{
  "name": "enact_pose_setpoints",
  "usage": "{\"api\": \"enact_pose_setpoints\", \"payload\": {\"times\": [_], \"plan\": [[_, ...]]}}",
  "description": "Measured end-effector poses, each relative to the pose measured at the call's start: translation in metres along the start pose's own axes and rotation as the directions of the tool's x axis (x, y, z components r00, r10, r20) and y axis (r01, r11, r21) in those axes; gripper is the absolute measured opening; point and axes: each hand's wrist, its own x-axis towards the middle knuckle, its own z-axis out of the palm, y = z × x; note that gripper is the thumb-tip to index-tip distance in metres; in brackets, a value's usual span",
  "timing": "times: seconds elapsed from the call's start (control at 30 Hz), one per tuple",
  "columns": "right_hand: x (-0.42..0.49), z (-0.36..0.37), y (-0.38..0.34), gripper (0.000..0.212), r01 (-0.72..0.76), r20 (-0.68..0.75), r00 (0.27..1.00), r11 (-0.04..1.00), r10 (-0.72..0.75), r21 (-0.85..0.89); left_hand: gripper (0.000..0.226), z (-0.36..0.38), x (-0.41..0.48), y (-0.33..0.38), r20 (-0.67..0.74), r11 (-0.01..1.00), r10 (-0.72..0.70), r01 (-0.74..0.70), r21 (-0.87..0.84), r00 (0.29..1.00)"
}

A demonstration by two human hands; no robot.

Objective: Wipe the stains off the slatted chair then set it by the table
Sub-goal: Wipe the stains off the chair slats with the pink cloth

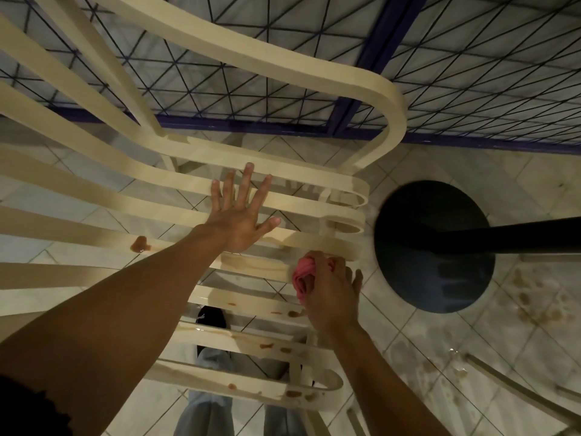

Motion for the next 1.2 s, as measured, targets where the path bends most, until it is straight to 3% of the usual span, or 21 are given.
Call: {"api": "enact_pose_setpoints", "payload": {"times": [0.27,0.6,0.73,0.9,1.2], "plan": [[0.003,0.007,-0.043,0.060,0.066,0.030,0.997,0.998,-0.066,-0.013,0.084,0.001,0.002,-0.002,-0.007,1.000,0.004,-0.004,-0.010,1.000],[0.010,-0.014,0.036,0.031,0.084,0.070,0.993,0.980,-0.098,0.182,0.083,0.001,0.002,-0.002,-0.011,1.000,-0.006,0.007,0.016,1.000],[0.015,-0.013,0.050,0.033,0.077,0.101,0.989,0.952,-0.112,0.296,0.083,0.000,0.002,-0.001,-0.016,1.000,-0.004,0.004,0.021,1.000],[0.012,-0.003,0.029,0.032,0.156,-0.004,0.987,0.973,-0.158,0.172,0.082,0.001,0.002,-0.002,-0.011,1.000,-0.013,0.013,0.020,1.000],[0.018,0.023,-0.036,0.041,0.188,0.026,0.982,0.982,-0.189,0.027,0.082,0.002,0.002,-0.001,-0.030,1.000,-0.003,0.004,0.014,1.000]]}}
